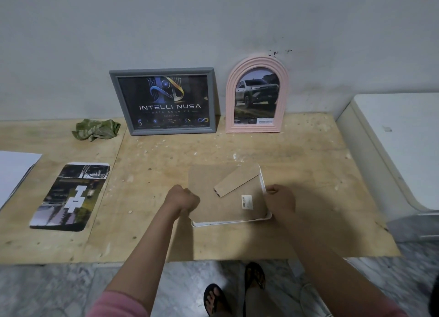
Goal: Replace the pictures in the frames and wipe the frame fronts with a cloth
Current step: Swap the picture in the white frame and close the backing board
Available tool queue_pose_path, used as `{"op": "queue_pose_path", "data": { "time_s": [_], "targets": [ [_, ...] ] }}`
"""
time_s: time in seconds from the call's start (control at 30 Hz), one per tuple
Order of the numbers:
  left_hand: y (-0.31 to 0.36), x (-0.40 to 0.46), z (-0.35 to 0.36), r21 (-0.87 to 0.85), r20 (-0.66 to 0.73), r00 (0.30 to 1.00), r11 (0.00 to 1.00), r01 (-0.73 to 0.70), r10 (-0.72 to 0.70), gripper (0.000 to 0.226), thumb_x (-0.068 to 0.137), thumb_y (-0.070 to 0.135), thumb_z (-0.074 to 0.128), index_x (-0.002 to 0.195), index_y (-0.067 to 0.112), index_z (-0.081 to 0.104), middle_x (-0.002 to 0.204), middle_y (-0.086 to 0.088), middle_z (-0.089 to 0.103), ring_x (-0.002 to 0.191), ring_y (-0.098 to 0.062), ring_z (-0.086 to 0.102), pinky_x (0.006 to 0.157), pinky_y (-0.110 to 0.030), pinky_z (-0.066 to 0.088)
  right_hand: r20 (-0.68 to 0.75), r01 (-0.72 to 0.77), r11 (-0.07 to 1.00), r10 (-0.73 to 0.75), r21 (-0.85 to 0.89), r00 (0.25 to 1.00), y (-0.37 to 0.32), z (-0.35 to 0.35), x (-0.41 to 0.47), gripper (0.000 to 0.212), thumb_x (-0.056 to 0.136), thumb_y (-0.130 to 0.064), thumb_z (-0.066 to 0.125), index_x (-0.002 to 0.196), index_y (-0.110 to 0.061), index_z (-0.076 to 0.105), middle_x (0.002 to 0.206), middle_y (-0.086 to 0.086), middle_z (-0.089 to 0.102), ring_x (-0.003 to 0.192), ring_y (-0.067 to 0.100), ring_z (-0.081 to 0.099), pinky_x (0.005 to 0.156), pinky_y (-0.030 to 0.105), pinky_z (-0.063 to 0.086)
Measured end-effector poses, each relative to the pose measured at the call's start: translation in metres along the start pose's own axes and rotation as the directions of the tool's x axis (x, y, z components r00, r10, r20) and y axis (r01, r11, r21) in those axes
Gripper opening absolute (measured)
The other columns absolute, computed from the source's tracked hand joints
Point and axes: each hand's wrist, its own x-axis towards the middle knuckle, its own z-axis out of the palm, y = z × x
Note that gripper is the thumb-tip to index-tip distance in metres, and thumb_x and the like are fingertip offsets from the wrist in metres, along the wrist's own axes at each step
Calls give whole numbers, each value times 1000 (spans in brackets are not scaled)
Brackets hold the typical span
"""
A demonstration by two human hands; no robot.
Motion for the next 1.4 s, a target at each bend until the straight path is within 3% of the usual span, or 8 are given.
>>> {"op": "queue_pose_path", "data": {
  "time_s": [0.13, 0.37, 0.53, 0.7, 0.8, 1.0, 1.1, 1.4],
  "targets": [
    [-16, 12, 2, -71, -52, 999, 997, -2, -1, 25, 86, 13, 55, 64, 4, 47, 62, -6, 45, 55, -18, 42, 48, -25, 32, -27, 48, 997, -50, -57, 998, 0, 2, -2, 29, 77, -3, 51, 92, -13, 74, 97, 6, 72, 91, 25, 64, 69, 22, 40],
    [-41, 27, 19, -222, -116, 992, 975, 27, -54, 27, 83, 8, 58, 60, 16, 46, 67, -5, 50, 69, -24, 47, 66, -29, 38, -123, 228, 956, -253, -183, 960, 6, 12, -9, 30, 79, 5, 46, 99, -2, 67, 98, 20, 59, 91, 36, 56, 69, 33, 37],
    [-48, 30, 24, -301, -137, 989, 954, 11, -54, 30, 85, 4, 56, 61, 16, 43, 65, -3, 47, 69, -23, 44, 67, -28, 36, -107, 283, 928, -315, -241, 943, 9, 19, -9, 24, 76, 0, 44, 79, 1, 68, 84, 18, 55, 77, 37, 55, 59, 31, 35],
    [-53, 32, 27, -337, -145, 988, 941, 0, -52, 30, 84, 4, 57, 59, 16, 44, 61, -3, 45, 67, -22, 42, 68, -29, 35, -75, 271, 925, -301, -266, 951, 10, 20, -9, 19, 75, -2, 50, 78, 5, 68, 81, 20, 50, 73, 36, 53, 60, 32, 38],
    [-55, 33, 28, -343, -174, 984, 939, -22, -40, 29, 83, 7, 61, 59, 16, 47, 61, -3, 49, 66, -22, 46, 67, -29, 38, -10, 286, 927, -297, -243, 955, 4, 21, -12, 19, 79, -10, 51, 78, 7, 59, 71, 8, 38, 80, 33, 48, 66, 34, 39],
    [-57, 37, 26, -347, -163, 986, 938, -13, -47, 31, 83, 7, 64, 58, 16, 49, 60, -4, 51, 65, -22, 48, 66, -31, 42, 96, 49, 978, -30, -201, 995, -15, 12, -1, 21, 79, -17, 58, 72, -9, 40, 82, 7, 51, 78, 28, 52, 63, 27, 37],
    [-55, 36, 26, -351, -155, 986, 936, -4, -54, 30, 83, 7, 64, 59, 15, 49, 59, -5, 50, 62, -22, 48, 65, -31, 44, 117, 48, 965, -18, -259, 993, -17, 9, 3, 17, 82, -14, 56, 81, -7, 41, 82, 5, 48, 77, 25, 48, 63, 26, 36],
    [-52, 34, 23, -340, -143, 989, 940, -8, -44, 29, 85, 6, 60, 60, 15, 48, 56, -8, 48, 49, -21, 43, 52, -24, 38, 126, 2, 970, 29, -241, 992, -16, 7, 7, 28, 83, -10, 54, 66, -13, 33, 68, 2, 42, 77, 26, 50, 62, 27, 36]
  ]
}}
